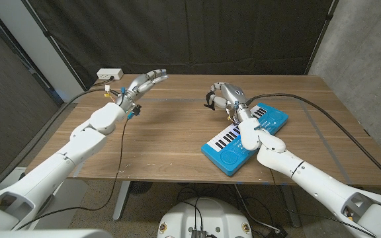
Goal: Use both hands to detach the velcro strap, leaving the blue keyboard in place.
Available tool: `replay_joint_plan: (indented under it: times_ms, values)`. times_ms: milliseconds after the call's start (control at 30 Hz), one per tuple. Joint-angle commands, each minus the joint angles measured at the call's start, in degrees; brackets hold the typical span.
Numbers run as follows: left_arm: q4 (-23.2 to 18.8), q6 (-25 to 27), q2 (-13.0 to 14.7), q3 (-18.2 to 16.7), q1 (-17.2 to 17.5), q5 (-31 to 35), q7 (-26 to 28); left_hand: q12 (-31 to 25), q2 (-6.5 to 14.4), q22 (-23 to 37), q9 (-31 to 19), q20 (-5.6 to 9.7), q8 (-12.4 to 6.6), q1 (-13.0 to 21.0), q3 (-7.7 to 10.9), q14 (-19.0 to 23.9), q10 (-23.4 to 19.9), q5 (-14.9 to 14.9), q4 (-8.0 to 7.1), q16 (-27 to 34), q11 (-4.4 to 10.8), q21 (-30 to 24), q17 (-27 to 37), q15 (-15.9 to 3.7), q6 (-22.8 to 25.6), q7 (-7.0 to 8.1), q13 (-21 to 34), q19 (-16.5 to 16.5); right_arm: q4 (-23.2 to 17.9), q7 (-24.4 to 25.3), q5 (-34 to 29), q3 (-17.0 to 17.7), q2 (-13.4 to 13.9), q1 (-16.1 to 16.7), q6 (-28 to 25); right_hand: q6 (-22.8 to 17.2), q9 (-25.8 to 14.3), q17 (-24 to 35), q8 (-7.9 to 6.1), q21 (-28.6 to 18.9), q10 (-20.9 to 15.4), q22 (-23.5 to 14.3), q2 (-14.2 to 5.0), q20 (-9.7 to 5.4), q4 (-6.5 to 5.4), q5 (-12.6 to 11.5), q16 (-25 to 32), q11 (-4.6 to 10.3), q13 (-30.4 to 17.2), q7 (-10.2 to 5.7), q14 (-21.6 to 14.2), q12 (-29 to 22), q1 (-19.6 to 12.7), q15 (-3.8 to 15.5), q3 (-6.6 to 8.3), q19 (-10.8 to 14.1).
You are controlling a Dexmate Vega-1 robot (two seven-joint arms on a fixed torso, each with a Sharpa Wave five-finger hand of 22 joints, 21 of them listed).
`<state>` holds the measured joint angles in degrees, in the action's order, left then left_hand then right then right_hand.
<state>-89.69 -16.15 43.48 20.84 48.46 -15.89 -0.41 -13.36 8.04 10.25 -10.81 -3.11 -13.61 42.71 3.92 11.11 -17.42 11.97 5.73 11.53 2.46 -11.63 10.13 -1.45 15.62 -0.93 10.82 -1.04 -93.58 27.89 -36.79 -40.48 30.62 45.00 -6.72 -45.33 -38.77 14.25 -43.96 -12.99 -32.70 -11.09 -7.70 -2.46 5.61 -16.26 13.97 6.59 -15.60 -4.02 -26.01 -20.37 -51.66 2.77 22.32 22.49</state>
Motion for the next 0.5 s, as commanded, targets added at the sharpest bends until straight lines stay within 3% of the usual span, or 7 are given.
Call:
replay_joint_plan:
  times_ms: [33,100,167,200,333,500]
  values:
    - [-1.84,-1.57,1.18,1.32,-0.72,14.87,7.72,0.23,-0.23,0.33,-0.20,0.19,-0.42,3.08,1.00,1.44,-1.57,-0.49,1.82,-0.15,1.02,-0.36,0.08,-0.72,2.12,1.56,0.18,0.43,-2.85,-0.63,0.01,1.46,-1.00,0.37,-2.42,-0.15,0.40,0.01,-0.08,-0.48,-0.26,-0.14,0.13,-2.08,0.20,-0.06,0.06,-0.02,-0.28,-0.61,-0.38,-0.33,0.62,5.13,0.25,0.42]
    - [-2.03,-2.44,1.22,1.53,-0.67,18.88,10.10,0.39,-1.10,0.31,-0.20,0.38,-0.76,4.17,1.03,1.47,-1.70,-0.64,2.51,-0.33,1.37,-0.21,0.03,-1.39,3.60,2.82,0.20,0.14,-4.15,-1.86,1.50,2.26,-1.54,0.57,-3.53,-0.20,0.60,-0.07,-0.01,-0.47,-0.18,-0.15,0.22,-1.98,0.27,-0.05,-0.10,-0.09,-0.29,-0.63,-0.25,-0.27,0.66,4.94,0.33,0.39]
    - [-1.94,-3.14,1.06,1.54,-0.62,21.14,11.46,0.51,-1.55,0.31,-0.20,0.49,-0.79,4.69,1.02,1.32,-1.62,-0.69,2.81,-0.45,1.70,-0.06,0.02,-1.76,3.94,3.15,0.21,-0.25,-4.53,-1.90,2.25,2.60,-1.88,0.64,-3.84,-0.15,0.71,-0.20,0.05,-0.43,0.06,-0.15,0.40,-1.71,0.41,-0.03,-0.38,-0.28,-0.29,-0.57,0.12,-0.14,0.68,4.77,0.38,0.27]
    - [-2.36,-3.60,0.93,1.61,-0.23,24.97,14.45,0.66,-2.16,0.30,-0.20,0.47,-0.84,5.26,0.95,1.17,-1.48,-0.74,3.12,-0.57,1.94,0.03,0.01,-2.01,4.42,3.74,0.22,-0.52,-5.09,-1.53,3.05,3.20,-2.64,0.78,-4.49,-0.25,0.89,-0.34,0.09,-0.41,0.72,-0.16,0.48,-1.58,0.50,-0.02,-0.52,-0.40,-0.28,-0.41,0.12,0.17,0.73,4.71,0.49,0.23]
    - [-3.00,-3.95,0.48,1.56,0.57,32.70,20.35,0.93,-3.14,0.30,-0.22,0.07,-1.17,6.49,0.89,0.87,-1.15,-0.70,3.58,-0.74,1.94,0.10,0.00,-2.34,5.99,4.81,0.27,-0.80,-5.67,-0.36,3.75,3.77,-4.16,0.56,-6.29,-0.25,1.02,-0.56,0.15,-0.39,1.24,-0.17,0.61,-1.39,0.63,0.00,-0.89,-0.90,-0.25,-0.37,0.47,0.44,0.85,4.33,0.64,0.19]
    - [-3.46,-2.96,-0.21,2.05,1.05,41.28,26.75,0.83,-4.24,0.31,-0.25,0.11,-1.47,8.44,0.94,1.17,-1.77,-0.53,3.89,-0.67,3.06,-0.10,0.00,-3.33,8.02,7.14,0.35,-0.48,-7.66,-1.46,5.01,4.16,-5.97,0.16,-10.86,-0.11,0.98,-0.84,0.18,-0.33,1.38,-0.17,0.89,-1.14,0.80,0.04,-1.17,-1.35,-0.18,-0.33,0.55,0.59,1.02,3.69,0.74,0.04]
